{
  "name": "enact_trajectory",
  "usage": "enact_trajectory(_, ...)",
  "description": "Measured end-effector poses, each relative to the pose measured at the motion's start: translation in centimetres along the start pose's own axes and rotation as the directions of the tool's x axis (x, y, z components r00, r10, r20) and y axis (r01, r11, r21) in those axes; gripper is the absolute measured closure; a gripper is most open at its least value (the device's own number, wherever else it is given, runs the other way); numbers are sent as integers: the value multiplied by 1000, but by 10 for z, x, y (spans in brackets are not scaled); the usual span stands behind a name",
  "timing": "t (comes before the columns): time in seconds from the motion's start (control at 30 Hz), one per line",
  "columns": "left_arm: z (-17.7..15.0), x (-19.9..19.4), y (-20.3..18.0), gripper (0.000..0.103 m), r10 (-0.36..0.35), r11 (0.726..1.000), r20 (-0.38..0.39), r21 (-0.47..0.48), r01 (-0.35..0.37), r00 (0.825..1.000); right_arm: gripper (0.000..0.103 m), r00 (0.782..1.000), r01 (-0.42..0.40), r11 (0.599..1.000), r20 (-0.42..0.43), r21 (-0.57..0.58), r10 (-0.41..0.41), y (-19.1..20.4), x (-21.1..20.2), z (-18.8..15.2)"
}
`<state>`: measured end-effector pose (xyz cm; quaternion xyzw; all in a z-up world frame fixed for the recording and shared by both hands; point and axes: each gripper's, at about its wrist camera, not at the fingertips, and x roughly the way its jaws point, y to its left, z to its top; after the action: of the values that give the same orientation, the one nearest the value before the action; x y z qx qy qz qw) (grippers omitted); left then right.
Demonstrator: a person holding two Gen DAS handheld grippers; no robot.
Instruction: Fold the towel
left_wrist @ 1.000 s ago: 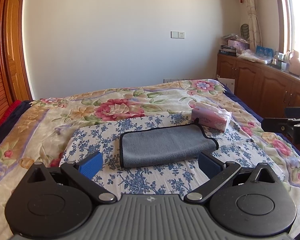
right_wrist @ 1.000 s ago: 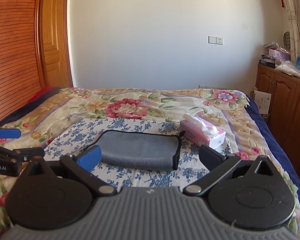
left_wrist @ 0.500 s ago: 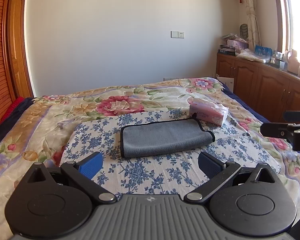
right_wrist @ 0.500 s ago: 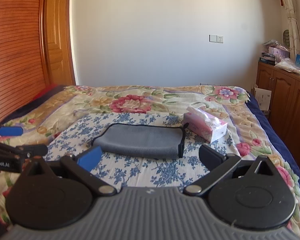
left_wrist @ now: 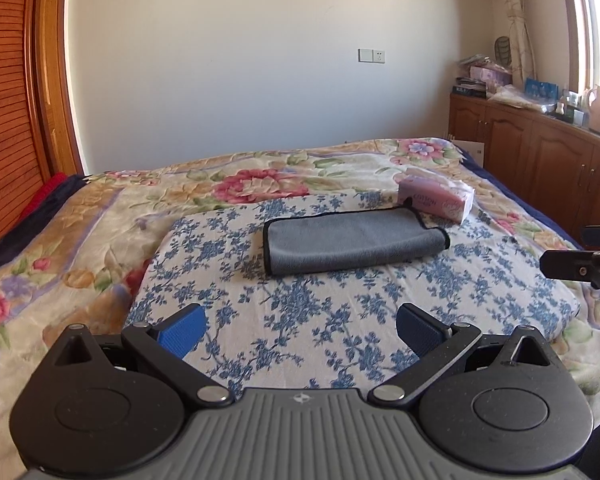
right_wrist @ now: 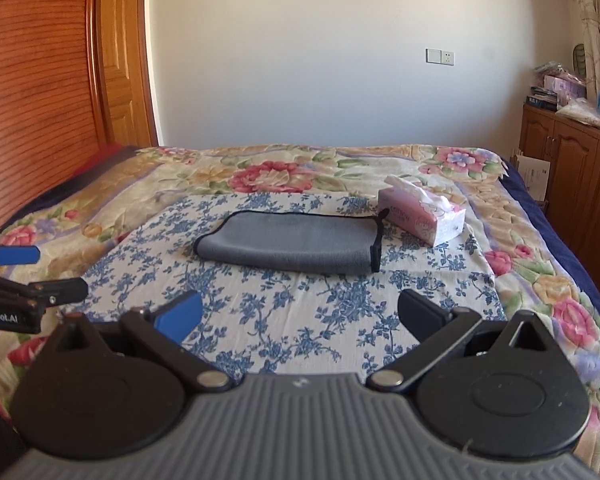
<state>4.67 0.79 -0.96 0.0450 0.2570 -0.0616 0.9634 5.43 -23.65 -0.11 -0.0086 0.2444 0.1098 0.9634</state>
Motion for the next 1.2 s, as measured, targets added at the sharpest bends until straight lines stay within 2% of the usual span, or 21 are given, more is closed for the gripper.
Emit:
enact_trajectory(0.23, -12, 2, 9, 0, 20, 1000, -3, -20, -21, 1000, 0, 1000, 12, 1000, 3, 0, -12, -1, -1, -4)
enact_trajectory(0.5, -17, 0, 9, 0, 27, 999, 30, -30, -26, 999, 0, 1000, 29, 999, 9, 26, -29, -7, -3, -11)
enact_trajectory(0.9, -21, -2, 6, 0, 46, 999, 60, -13, -45, 997, 0, 997, 48, 997, 56, 61, -52, -12, -7, -13)
enact_trajectory(1.2, -19, -10, 7, 0, 63, 998, 119, -20, -61, 991, 0, 992, 58, 996, 105, 72, -66, -14, -15, -14)
